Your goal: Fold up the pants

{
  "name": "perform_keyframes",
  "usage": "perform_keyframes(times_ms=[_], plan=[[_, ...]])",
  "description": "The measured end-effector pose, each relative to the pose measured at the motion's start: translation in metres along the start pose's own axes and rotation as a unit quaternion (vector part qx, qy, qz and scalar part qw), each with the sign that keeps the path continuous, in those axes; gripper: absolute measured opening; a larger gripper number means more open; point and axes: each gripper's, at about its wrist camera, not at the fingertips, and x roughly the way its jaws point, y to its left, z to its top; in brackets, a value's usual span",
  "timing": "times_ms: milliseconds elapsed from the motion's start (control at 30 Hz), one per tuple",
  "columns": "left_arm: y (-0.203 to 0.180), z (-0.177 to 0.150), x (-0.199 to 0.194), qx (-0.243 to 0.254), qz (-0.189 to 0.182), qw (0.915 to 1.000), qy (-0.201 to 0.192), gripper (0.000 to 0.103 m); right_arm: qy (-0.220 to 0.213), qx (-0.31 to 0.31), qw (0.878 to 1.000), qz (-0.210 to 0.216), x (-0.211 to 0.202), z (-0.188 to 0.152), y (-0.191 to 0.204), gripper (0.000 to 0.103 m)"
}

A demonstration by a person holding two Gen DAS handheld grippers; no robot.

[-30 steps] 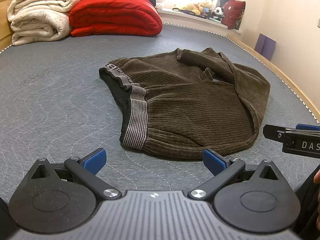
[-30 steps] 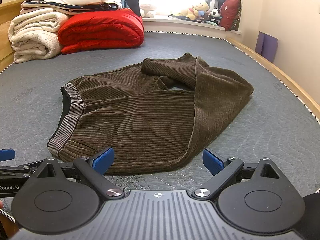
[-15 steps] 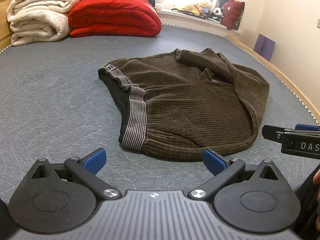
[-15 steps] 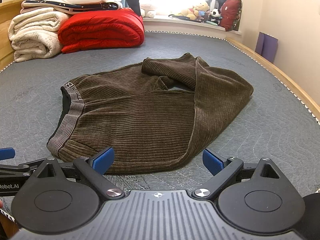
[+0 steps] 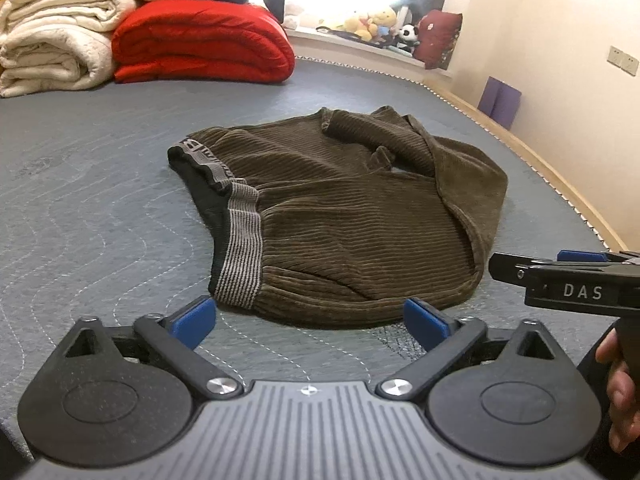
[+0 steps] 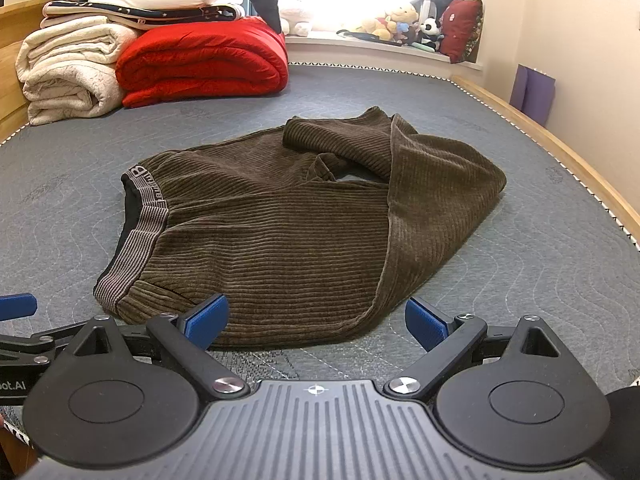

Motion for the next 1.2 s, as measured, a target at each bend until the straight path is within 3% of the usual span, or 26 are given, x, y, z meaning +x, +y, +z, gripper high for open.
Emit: perform_keyframes(times_ms=[133,233,333,400,467,567,600,633,700,933,1033,1133,1200], plan=[[-0.001,-0.001,-0.001,0.000,-0.008,1.0000,-0.003,0.089,0.000,0.000,1.000,0.000,0.000,0.000,0.000,0.095],[-0.001,-0.001,-0.002,0.001,-0.015,0.9999,-0.003,0.072,0.000,0.000,1.000,0.000,0.000,0.000,0.000,0.095],[-0.002,-0.001,-0.002,0.007,-0.027,0.9996,-0.003,0.049,-0.002,0.000,1.000,-0.001,0.000,0.001,0.000,0.095],[-0.005,-0.002,-0.005,0.018,-0.028,0.9994,-0.007,0.017,-0.003,0.003,1.000,0.001,-0.001,0.001,0.000,0.095],[-0.007,-0.003,-0.004,0.038,-0.024,0.9990,0.003,0.004,-0.005,0.004,1.000,0.005,-0.002,0.001,-0.001,0.095],[0.001,0.001,-0.002,0.032,-0.036,0.9987,0.016,0.003,-0.011,0.001,1.000,0.012,-0.004,0.003,0.001,0.081],[0.004,0.004,-0.001,0.029,-0.034,0.9989,0.016,0.002,-0.014,-0.001,1.000,0.015,-0.004,0.004,0.002,0.067],[0.010,0.009,-0.001,0.022,-0.036,0.9990,0.015,0.002,-0.016,-0.002,1.000,0.022,-0.004,0.005,0.003,0.046],[0.027,0.019,0.002,-0.006,-0.050,0.9986,0.018,0.003,-0.014,-0.005,0.999,0.049,-0.003,0.007,0.005,0.030],[0.086,0.046,0.046,-0.057,-0.052,0.9953,0.059,0.003,0.003,-0.065,0.991,0.119,0.012,0.007,0.040,0.029],[0.112,0.053,0.069,-0.099,-0.055,0.9910,0.072,0.005,0.019,-0.093,0.986,0.139,0.025,0.004,0.061,0.035],[0.135,0.058,0.098,-0.158,-0.072,0.9809,0.087,0.020,0.032,-0.120,0.980,0.154,0.043,0.001,0.080,0.043],[0.143,0.059,0.116,-0.183,-0.077,0.9756,0.093,0.042,0.037,-0.144,0.976,0.157,0.056,-0.002,0.092,0.049]])
